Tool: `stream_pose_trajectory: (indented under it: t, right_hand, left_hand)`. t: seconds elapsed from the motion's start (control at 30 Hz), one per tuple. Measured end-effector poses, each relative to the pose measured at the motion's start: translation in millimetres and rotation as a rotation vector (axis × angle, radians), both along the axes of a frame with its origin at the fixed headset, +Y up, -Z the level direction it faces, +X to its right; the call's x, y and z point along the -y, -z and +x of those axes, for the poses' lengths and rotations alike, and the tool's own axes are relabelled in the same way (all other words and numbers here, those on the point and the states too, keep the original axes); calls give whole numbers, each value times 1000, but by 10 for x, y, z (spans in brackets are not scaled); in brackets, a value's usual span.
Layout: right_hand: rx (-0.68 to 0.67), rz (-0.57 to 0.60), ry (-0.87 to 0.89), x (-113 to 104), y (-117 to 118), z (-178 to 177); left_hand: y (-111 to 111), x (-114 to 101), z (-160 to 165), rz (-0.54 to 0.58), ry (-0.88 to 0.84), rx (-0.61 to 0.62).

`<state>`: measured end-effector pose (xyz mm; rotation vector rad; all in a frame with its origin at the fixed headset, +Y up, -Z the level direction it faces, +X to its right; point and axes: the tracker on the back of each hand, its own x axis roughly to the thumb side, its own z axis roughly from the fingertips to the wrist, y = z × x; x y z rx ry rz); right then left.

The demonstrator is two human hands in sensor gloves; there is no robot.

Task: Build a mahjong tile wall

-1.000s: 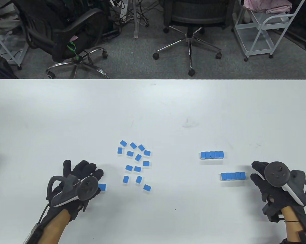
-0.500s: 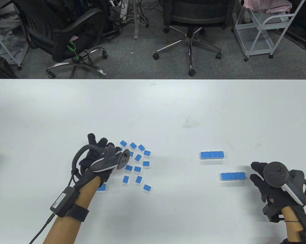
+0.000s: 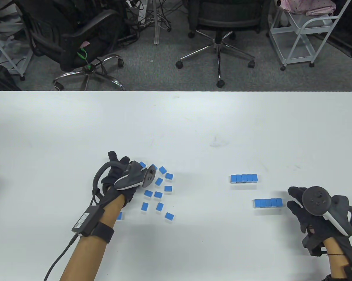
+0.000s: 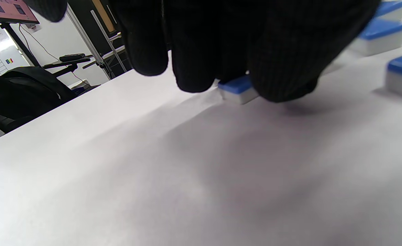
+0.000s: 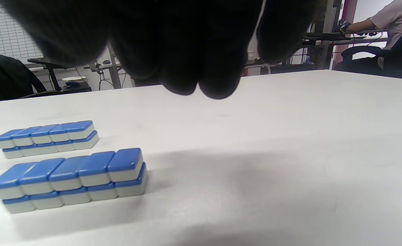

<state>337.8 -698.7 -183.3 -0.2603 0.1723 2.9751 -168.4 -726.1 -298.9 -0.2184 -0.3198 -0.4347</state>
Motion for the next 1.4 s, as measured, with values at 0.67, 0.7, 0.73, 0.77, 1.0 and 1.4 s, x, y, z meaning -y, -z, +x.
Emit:
stream_pose_trajectory:
  t: [0.67,0.7,0.73,0.77,1.0,1.4]
  right_hand:
    - [0,1,1,-8,-1,-3]
    - [-1,2,-1,-9,-2,-5]
    - [-2,4,-1,-8,-1,-5]
    - [-2,4,-1,-8,-1,-5]
    - [0,0,-1,-6,0,-9]
    - [15,-4,12,-3,-3,-5]
  left_hand:
    - [12,72,18,-48,12,-41]
    - [-15,77,6,-46,10,-36]
    - [-49,76,-10,-53,6,-33]
    - [-80,64,-29,-57,2,-29]
    - [-514,-241,-411,-13,-192,-26]
    - [-1187,-171,-997,99,-164,-9]
